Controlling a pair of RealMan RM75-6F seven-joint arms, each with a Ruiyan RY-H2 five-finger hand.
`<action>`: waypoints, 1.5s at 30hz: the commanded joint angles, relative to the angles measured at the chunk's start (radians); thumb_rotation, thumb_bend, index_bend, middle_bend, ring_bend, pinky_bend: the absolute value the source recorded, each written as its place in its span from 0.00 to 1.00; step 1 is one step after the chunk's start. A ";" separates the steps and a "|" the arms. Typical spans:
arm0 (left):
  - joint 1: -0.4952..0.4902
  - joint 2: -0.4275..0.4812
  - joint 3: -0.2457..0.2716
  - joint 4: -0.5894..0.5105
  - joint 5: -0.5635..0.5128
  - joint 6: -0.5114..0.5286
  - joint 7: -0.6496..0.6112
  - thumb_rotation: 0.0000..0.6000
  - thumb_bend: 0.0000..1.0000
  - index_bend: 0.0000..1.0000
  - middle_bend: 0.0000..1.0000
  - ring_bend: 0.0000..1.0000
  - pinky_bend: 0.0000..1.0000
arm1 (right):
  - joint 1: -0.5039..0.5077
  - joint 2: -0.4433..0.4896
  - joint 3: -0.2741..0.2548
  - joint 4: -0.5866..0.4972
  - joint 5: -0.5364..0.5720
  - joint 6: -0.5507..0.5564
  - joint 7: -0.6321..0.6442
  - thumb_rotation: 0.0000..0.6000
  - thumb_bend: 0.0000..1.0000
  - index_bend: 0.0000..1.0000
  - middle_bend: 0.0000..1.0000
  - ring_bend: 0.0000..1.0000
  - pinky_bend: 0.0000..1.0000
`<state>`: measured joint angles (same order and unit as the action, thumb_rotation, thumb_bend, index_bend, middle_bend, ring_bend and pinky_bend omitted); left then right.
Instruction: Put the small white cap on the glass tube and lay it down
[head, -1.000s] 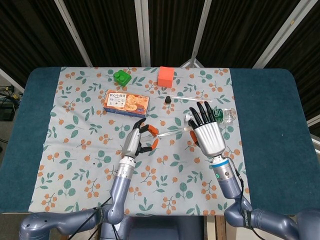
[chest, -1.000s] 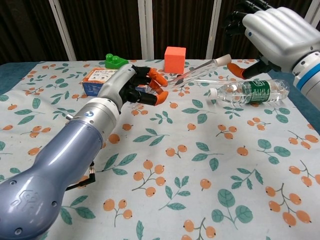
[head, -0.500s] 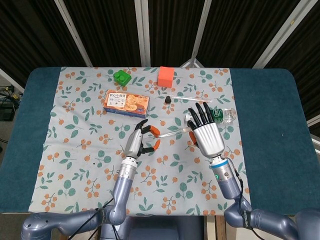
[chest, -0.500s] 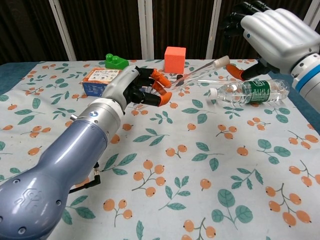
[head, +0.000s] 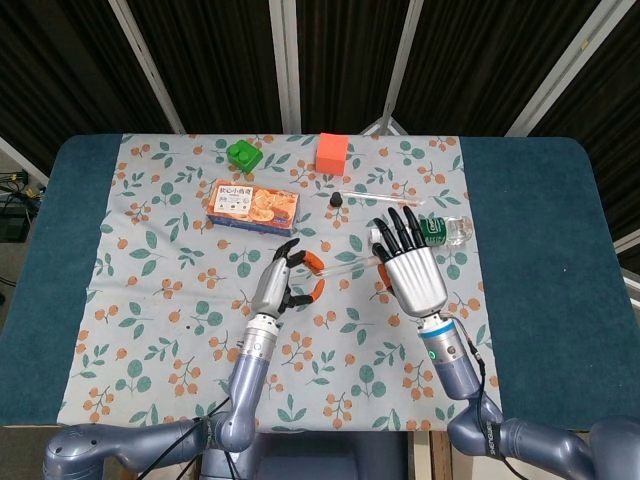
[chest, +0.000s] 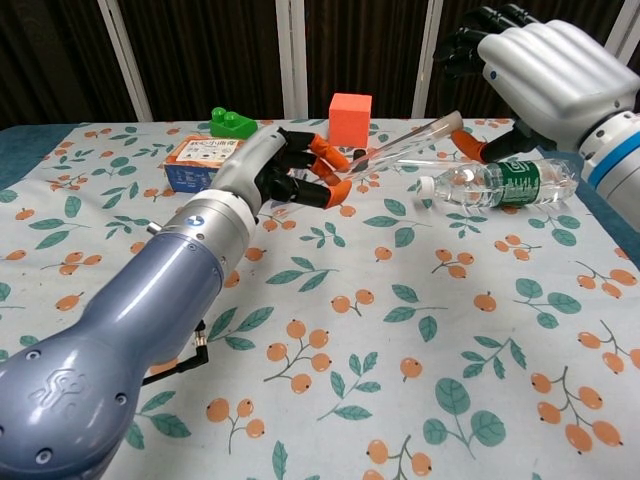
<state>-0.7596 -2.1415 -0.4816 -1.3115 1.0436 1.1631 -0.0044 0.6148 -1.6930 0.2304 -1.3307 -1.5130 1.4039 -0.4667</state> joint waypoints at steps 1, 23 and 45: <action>-0.002 -0.001 0.000 -0.001 0.001 -0.001 0.003 1.00 0.76 0.56 0.50 0.08 0.00 | -0.001 0.001 0.000 -0.001 0.000 0.000 0.001 1.00 0.43 0.61 0.22 0.02 0.00; -0.003 0.003 0.019 0.031 0.011 -0.011 0.006 1.00 0.76 0.56 0.51 0.08 0.00 | -0.030 0.023 -0.025 -0.003 0.013 -0.005 0.000 1.00 0.43 0.35 0.17 0.00 0.00; 0.076 0.066 0.118 0.088 0.030 -0.045 -0.029 1.00 0.76 0.56 0.51 0.08 0.00 | -0.089 0.058 -0.053 0.005 0.048 -0.011 -0.009 1.00 0.43 0.25 0.10 0.00 0.00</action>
<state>-0.6876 -2.0783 -0.3684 -1.2275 1.0732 1.1220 -0.0326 0.5259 -1.6352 0.1767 -1.3259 -1.4659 1.3923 -0.4759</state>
